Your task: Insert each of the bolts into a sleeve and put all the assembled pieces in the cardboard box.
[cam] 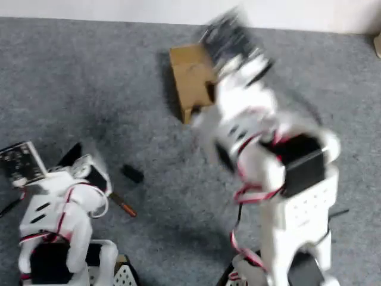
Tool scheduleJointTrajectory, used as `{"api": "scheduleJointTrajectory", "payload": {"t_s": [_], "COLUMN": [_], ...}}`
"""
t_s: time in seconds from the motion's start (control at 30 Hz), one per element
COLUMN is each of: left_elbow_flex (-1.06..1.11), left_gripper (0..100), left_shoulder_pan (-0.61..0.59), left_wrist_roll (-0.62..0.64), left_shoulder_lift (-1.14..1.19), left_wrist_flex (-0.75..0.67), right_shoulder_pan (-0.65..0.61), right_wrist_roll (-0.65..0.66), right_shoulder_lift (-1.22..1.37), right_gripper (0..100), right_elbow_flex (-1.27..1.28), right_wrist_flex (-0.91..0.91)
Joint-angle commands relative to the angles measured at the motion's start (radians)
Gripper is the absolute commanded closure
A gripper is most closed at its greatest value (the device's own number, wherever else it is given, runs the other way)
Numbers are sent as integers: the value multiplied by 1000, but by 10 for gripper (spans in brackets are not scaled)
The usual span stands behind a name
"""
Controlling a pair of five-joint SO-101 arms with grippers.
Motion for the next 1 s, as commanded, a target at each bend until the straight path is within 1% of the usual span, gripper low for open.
{"api": "scheduleJointTrajectory", "payload": {"t_s": [0.0, 0.1, 0.17, 0.2, 0.27, 0.37, 0.5, 0.57, 0.7, 0.77, 0.97], "left_elbow_flex": [28, 151, 176, 176, 176, 176, 176, 176, 177, 176, 182], "left_gripper": [993, 993, 993, 993, 993, 993, 993, 993, 993, 993, 993], "left_shoulder_pan": [-108, -127, -128, -128, -128, -128, -130, -157, -259, -289, -303], "left_wrist_roll": [-37, -43, -43, -41, -41, -41, -41, -41, -41, -40, -40], "left_shoulder_lift": [12, 12, 10, 10, 10, 10, 10, 10, 4, 2, 2], "left_wrist_flex": [9, -54, -87, -86, -72, -58, -48, -44, -49, -49, -78], "right_shoulder_pan": [-88, -143, -177, -196, -246, -300, -332, -332, -335, -346, -381], "right_wrist_roll": [-2, 2, 11, 37, 83, 92, 92, 92, 91, 91, 91], "right_shoulder_lift": [-159, -209, -203, -191, -151, -27, 205, 320, 513, 590, 746], "right_gripper": [666, 666, 666, 666, 666, 666, 666, 666, 666, 666, 666], "right_elbow_flex": [400, 647, 779, 829, 898, 951, 891, 814, 625, 541, 389], "right_wrist_flex": [-113, -249, -329, -364, -435, -533, -644, -673, -676, -676, -673]}}
